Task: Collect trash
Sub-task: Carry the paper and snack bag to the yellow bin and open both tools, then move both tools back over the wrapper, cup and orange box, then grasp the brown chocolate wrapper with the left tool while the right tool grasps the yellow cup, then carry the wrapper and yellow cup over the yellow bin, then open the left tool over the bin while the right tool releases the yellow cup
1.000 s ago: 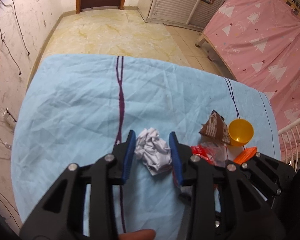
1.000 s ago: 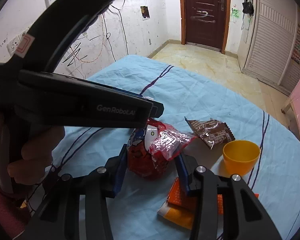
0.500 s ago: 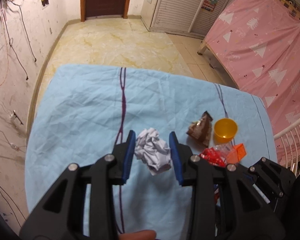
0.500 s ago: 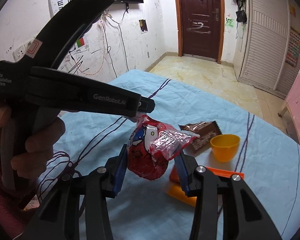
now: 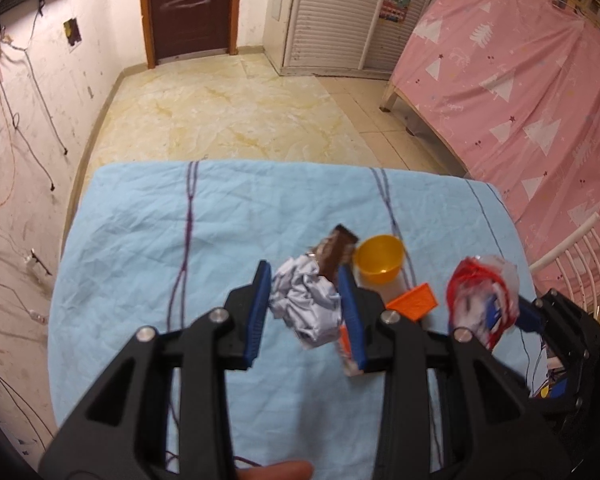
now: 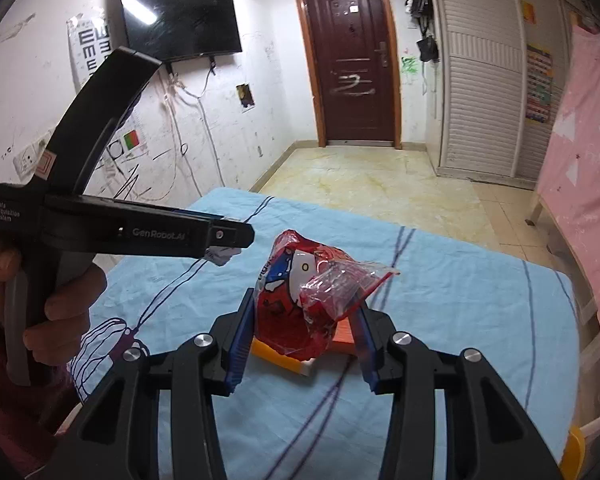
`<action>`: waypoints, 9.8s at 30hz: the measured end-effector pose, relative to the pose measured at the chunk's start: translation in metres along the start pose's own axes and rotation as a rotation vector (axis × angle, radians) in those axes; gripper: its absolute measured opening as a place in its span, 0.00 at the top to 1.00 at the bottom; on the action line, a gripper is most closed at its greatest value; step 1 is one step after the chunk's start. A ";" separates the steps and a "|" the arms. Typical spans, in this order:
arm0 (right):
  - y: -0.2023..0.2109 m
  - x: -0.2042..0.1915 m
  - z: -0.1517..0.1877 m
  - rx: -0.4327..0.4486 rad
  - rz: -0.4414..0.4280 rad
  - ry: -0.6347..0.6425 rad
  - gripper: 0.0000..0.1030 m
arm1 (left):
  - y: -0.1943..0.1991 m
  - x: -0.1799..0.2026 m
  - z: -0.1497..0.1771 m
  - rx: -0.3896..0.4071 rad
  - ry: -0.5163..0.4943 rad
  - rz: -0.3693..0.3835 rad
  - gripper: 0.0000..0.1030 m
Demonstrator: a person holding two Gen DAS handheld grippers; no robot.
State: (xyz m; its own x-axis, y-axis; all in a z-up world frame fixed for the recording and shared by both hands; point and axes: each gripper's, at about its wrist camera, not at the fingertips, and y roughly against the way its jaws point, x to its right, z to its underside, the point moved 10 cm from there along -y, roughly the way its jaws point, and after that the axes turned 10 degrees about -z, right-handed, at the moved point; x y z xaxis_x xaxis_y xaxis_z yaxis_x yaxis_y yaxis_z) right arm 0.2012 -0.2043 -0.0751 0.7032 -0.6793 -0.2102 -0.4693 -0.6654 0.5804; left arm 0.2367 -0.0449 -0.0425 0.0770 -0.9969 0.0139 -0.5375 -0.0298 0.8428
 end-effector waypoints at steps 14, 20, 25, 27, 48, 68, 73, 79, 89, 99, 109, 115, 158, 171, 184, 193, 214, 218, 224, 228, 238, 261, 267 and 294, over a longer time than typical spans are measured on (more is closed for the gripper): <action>0.075 0.057 0.028 0.092 0.074 -0.076 0.63 | 0.011 0.088 0.011 0.006 -0.122 0.022 0.68; 0.117 0.084 0.037 0.147 0.129 -0.119 0.62 | 0.013 0.138 0.019 0.005 -0.195 0.047 0.68; 0.168 0.116 0.048 0.216 0.203 -0.157 0.62 | 0.017 0.179 0.027 0.007 -0.253 0.065 0.68; 0.189 0.129 0.052 0.245 0.232 -0.171 0.62 | 0.020 0.197 0.031 0.006 -0.275 0.078 0.68; 0.291 0.207 0.102 0.339 0.483 -0.277 0.62 | 0.031 0.359 0.077 -0.038 -0.433 0.344 0.68; 0.275 0.232 0.129 0.237 0.575 -0.322 0.40 | 0.014 0.356 0.070 -0.089 -0.359 0.362 0.55; 0.261 0.226 0.122 0.216 0.562 -0.295 0.37 | 0.019 0.337 0.060 -0.068 -0.334 0.348 0.53; 0.239 0.215 0.114 0.181 0.547 -0.257 0.35 | 0.019 0.314 0.047 -0.041 -0.309 0.315 0.49; 0.199 0.185 0.085 0.186 0.468 -0.205 0.31 | 0.020 0.240 0.019 0.023 -0.274 0.231 0.38; 0.159 0.163 0.063 0.144 0.425 -0.171 0.31 | 0.021 0.170 -0.005 0.057 -0.210 0.171 0.35; 0.097 0.131 0.038 0.071 0.357 -0.103 0.31 | 0.012 0.100 -0.019 0.060 -0.136 0.105 0.35; 0.062 0.114 0.027 0.027 0.320 -0.067 0.31 | 0.002 0.063 -0.021 0.038 -0.083 0.088 0.35; -0.063 0.077 0.003 -0.172 0.228 0.018 0.31 | -0.085 0.023 0.001 -0.162 -0.057 0.298 0.52; -0.081 0.060 -0.004 -0.178 0.192 0.048 0.31 | -0.084 0.016 0.010 -0.144 -0.088 0.244 0.94; -0.107 0.051 -0.002 -0.230 0.135 0.035 0.31 | -0.066 0.006 -0.003 -0.081 -0.053 0.245 0.95; -0.119 0.051 0.003 -0.261 0.147 0.022 0.50 | -0.066 0.001 -0.004 -0.080 -0.033 0.237 0.95; -0.091 0.052 0.005 -0.197 0.181 0.022 0.98 | -0.044 0.019 -0.001 -0.019 -0.083 0.163 0.96; -0.076 0.054 0.001 -0.160 0.185 0.009 0.98 | -0.033 0.024 -0.004 0.003 -0.093 0.150 0.96; -0.045 0.061 -0.004 -0.095 0.191 -0.016 0.98 | -0.012 0.043 -0.010 0.044 -0.133 0.131 0.96; -0.021 0.072 -0.005 -0.049 0.201 -0.041 0.98 | 0.001 0.063 -0.013 0.067 -0.164 0.130 0.96; 0.040 0.106 0.008 0.042 0.244 -0.106 0.98 | 0.018 0.114 -0.010 0.100 -0.245 0.125 0.96; 0.185 0.191 0.067 0.226 0.380 -0.263 0.98 | 0.041 0.263 0.027 0.098 -0.444 0.208 0.96; 0.216 0.215 0.090 0.253 0.383 -0.315 0.98 | 0.049 0.308 0.038 0.098 -0.484 0.230 0.96; 0.237 0.272 0.152 0.143 0.495 -0.423 0.95 | 0.017 0.374 0.083 -0.086 -0.479 0.268 0.54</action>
State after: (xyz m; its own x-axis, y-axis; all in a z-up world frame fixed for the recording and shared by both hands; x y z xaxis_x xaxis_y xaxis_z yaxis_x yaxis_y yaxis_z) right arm 0.1999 -0.5938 -0.1140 0.1298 -0.9585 -0.2537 -0.7697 -0.2587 0.5836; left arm 0.1866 -0.4247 -0.0672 -0.4541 -0.8910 0.0049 -0.4137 0.2158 0.8845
